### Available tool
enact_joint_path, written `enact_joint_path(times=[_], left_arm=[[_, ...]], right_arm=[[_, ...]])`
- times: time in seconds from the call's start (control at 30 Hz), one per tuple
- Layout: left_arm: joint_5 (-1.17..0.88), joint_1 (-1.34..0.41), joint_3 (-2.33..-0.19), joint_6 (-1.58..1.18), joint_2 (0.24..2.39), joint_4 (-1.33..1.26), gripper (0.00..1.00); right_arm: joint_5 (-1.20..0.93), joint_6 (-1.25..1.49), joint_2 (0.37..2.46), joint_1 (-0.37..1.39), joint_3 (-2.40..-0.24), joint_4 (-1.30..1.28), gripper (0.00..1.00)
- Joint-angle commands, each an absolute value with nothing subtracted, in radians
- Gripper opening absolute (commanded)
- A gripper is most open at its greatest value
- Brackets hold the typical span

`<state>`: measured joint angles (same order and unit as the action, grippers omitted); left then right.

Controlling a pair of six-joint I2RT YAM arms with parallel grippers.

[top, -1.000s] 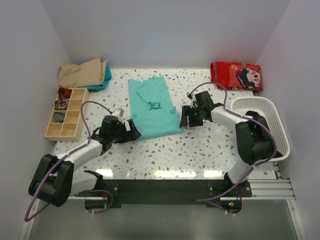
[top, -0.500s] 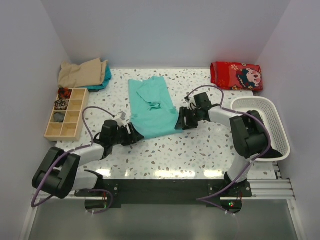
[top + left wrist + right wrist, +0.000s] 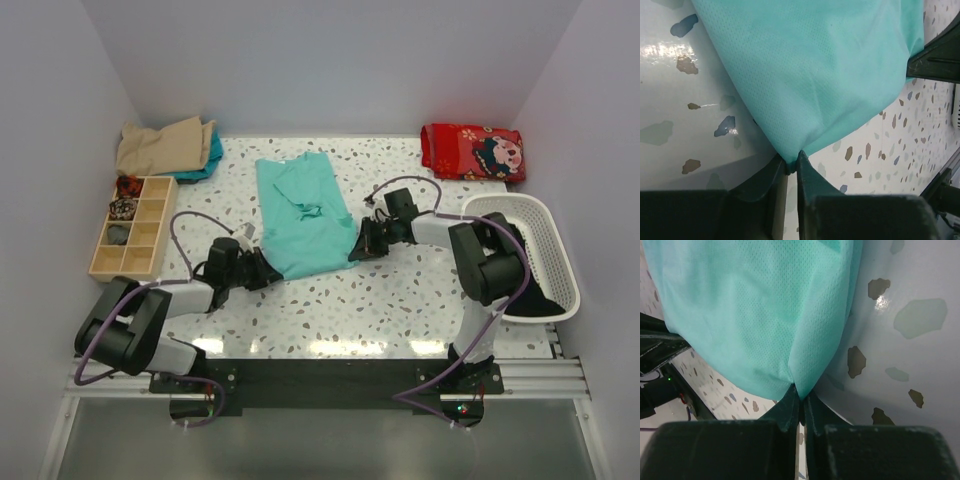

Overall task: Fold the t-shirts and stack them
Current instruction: Grab one side of the 2/3 rectangular tshirt with both arms, then fold the long partially folded tshirt into a neat square

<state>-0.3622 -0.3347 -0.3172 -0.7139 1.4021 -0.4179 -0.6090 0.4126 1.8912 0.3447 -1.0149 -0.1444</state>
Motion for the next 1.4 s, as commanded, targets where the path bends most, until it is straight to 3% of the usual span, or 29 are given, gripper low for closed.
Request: enact_joint_path(times=[0.0, 0.03, 0.37, 0.5, 0.7, 0.97, 1.37], left_arm=[[-0.295, -0.333, -0.391, -0.647, 1.414, -0.302, 0.05], [-0.287, -0.333, -0.402, -0.623, 1.401, -0.257, 0.0], [-0.278, -0.388, -0.413, -0.598, 1.178, 0.041, 0.0], [-0.23, -0.481, -0.408, -0.653, 1.065, 0.121, 0.0], [-0.125, -0.517, -0.486, -0.683, 0.951, 0.236, 0.0], [-0.021, -0.514, -0.711, -0.601, 1.117, 0.253, 0.0], [-0.041, -0.384, -0.986, -0.515, 1.469, 0.147, 0.0]], right_arm=[[-0.589, 0.403, 1.879, 0.347, -1.029, -0.14, 0.0], [-0.584, 0.4, 1.85, 0.348, -1.025, -0.155, 0.0], [-0.552, 0.382, 1.651, 0.431, -0.899, -0.264, 0.0], [-0.477, 0.402, 1.554, 0.541, -0.858, -0.304, 0.0], [-0.345, 0.405, 1.427, 0.557, -0.868, -0.348, 0.01], [-0.209, 0.322, 1.479, 0.549, -1.104, -0.423, 0.05], [-0.339, 0.293, 1.782, 0.396, -1.414, -0.408, 0.06]])
